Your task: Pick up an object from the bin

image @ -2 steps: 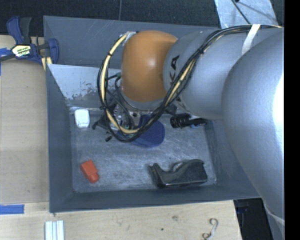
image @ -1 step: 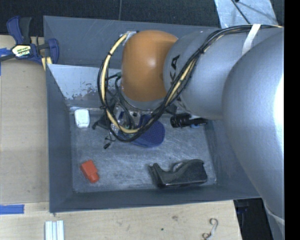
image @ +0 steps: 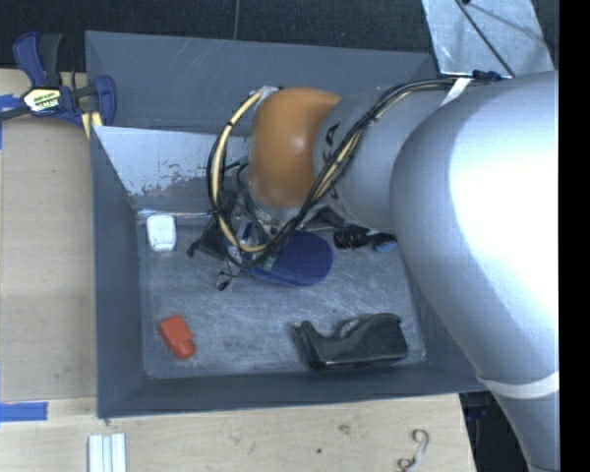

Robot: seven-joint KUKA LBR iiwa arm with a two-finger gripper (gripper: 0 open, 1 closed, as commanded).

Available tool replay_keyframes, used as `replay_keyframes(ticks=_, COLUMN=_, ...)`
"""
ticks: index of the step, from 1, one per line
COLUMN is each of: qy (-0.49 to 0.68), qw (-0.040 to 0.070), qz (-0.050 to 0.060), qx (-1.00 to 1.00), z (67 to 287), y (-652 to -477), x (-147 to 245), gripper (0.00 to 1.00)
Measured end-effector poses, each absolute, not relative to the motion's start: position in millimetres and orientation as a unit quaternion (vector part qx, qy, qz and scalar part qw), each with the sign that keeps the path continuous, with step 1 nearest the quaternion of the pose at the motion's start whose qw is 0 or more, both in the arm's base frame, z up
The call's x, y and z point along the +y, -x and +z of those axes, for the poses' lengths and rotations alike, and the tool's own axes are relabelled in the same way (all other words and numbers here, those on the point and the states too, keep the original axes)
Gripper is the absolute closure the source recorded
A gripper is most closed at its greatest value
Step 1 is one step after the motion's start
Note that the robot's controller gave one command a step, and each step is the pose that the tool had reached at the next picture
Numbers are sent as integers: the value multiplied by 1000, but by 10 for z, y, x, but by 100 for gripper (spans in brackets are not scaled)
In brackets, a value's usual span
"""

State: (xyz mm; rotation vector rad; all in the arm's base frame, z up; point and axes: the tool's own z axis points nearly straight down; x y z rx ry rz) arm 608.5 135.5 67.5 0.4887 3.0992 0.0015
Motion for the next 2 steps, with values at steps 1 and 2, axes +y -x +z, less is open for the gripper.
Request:
replay_keyframes(ticks=1, qy=-155, qw=7, qz=2, qx=988, z=752, y=-6111, x=1376, gripper=100)
replay_keyframes(ticks=2, qy=-175, qw=5, qz=2, qx=985, z=1915, y=-6130, x=1452, gripper=100)
